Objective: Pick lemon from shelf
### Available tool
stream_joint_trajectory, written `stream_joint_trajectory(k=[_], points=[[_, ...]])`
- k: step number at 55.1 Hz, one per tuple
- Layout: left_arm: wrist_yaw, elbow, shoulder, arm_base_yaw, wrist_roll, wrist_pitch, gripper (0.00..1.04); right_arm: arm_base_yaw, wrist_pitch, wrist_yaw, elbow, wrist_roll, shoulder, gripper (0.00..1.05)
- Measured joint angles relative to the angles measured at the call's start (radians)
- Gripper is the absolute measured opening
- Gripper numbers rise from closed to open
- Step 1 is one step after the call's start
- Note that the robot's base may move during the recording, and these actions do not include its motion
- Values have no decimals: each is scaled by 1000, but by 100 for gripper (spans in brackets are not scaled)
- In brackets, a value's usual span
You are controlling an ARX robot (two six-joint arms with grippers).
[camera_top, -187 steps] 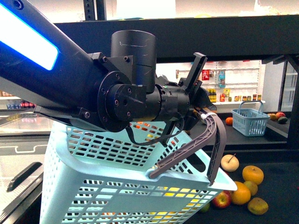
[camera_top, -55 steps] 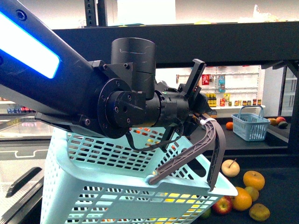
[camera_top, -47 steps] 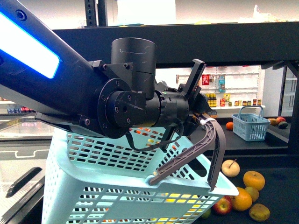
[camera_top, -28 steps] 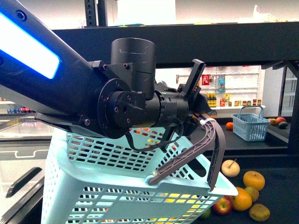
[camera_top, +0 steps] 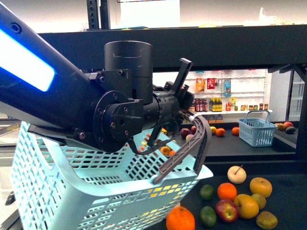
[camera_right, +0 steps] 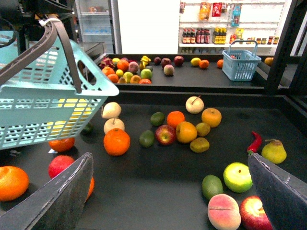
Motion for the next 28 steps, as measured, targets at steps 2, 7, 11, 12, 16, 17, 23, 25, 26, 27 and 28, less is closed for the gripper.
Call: stream_joint_trajectory(k=[2,7,11,12,16,17,23,25,26,27,28], points=[[-29,-29,-11,23,-29,32,7,0,0,0,0,0,0,97],[-78,-78,-36,65,-81,87,7,0,0,0,0,0,0,97],[-146,-142,-72,120,-146,160,7,0,0,0,0,0,0,97],[-162,-155,-81,133,-157,173,7,0,0,0,0,0,0,97],[-211,-200,-114,184,-209,220,7,0,0,0,0,0,0,97],[-217,-206,-119,192,-214,226,7,0,0,0,0,0,0,97],[-250,-254,-152,271,-250,276,7,0,0,0,0,0,0,97],[-249,-267,-162,304,-260,282,7,0,0,0,0,0,0,97],[-248,-270,-164,312,-261,284,7,0,0,0,0,0,0,97],[-246,-275,-167,327,-264,286,7,0,0,0,0,0,0,97],[-244,-279,-169,343,-269,288,7,0,0,0,0,0,0,97]])
